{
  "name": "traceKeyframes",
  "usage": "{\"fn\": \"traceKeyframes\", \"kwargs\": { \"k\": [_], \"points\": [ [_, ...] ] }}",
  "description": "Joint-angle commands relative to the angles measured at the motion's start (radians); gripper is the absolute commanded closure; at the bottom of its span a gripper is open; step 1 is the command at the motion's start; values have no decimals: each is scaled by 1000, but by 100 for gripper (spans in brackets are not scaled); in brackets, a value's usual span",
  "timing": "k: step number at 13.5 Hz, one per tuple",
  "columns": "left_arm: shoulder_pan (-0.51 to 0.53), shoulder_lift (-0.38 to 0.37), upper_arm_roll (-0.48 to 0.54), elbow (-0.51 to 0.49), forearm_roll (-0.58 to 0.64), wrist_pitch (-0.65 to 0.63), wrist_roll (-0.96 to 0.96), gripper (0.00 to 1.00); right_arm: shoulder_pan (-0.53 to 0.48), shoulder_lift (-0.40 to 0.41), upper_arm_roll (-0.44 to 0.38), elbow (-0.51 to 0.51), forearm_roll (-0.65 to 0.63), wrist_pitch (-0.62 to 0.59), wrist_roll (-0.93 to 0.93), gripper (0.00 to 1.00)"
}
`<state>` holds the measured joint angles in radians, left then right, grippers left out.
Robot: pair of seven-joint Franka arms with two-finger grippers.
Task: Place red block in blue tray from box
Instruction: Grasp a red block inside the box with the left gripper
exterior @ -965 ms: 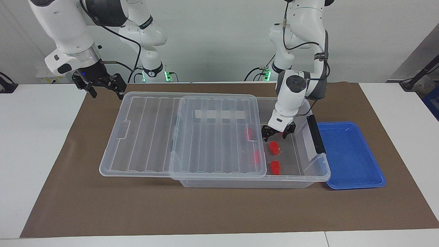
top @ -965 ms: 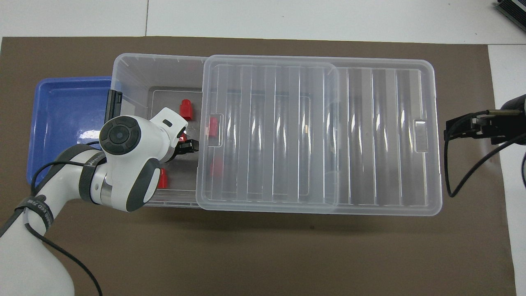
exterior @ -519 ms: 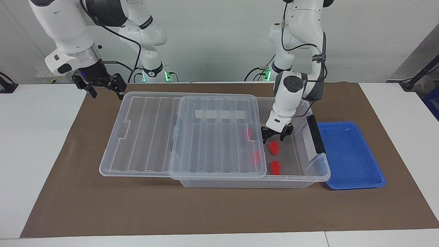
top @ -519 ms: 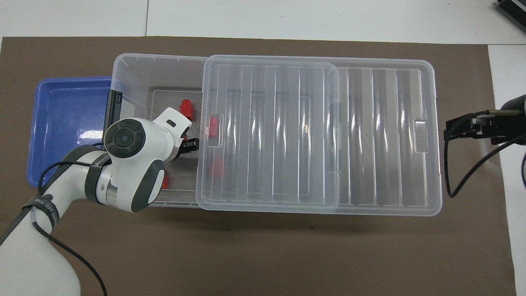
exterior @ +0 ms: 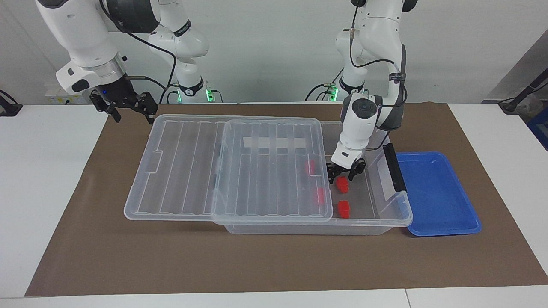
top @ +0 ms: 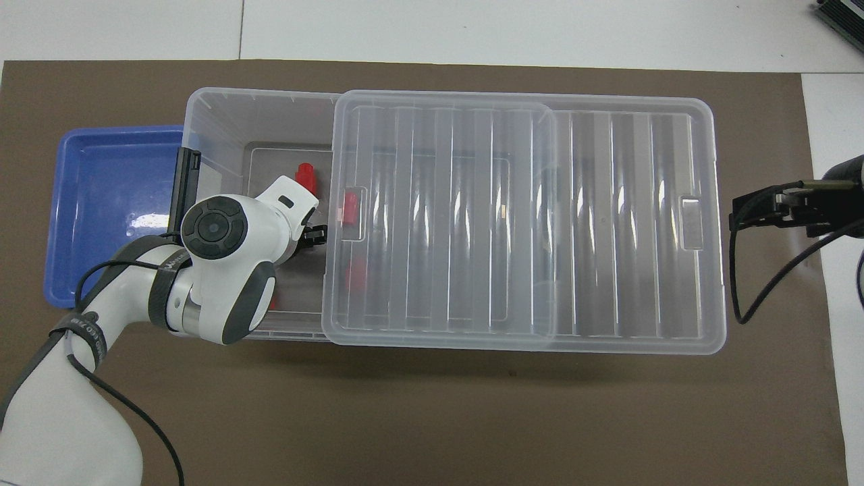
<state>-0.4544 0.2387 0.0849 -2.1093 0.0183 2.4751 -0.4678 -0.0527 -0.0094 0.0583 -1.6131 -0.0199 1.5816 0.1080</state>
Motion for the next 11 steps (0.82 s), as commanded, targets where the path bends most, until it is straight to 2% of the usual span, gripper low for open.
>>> {"fn": "traceKeyframes", "kwargs": {
  "k": [1, 2, 3, 4, 6, 7, 11],
  "points": [
    [-6, 16, 10, 23, 25, 5, -15, 54, -12, -11, 8, -14, 11, 6, 9, 0],
    [-6, 16, 12, 22, 25, 2, -14, 70, -12, -11, 8, -14, 11, 6, 9, 0],
    [-6, 16, 12, 23, 25, -5, -14, 89, -12, -11, 8, -13, 11, 5, 9, 0],
    [-6, 16, 12, 25, 25, -11, -12, 100, -12, -11, 8, -14, 11, 6, 9, 0],
    [-3, 14, 15, 40, 25, -44, -14, 100, -12, -11, 8, -13, 11, 6, 9, 0],
    [-1, 13, 16, 76, 25, -109, -12, 100, -12, -11, 8, -14, 11, 6, 9, 0],
    [23, -9, 23, 334, 25, -506, 3, 100, -12, -11, 8, -14, 11, 5, 9, 0]
  ]
}}
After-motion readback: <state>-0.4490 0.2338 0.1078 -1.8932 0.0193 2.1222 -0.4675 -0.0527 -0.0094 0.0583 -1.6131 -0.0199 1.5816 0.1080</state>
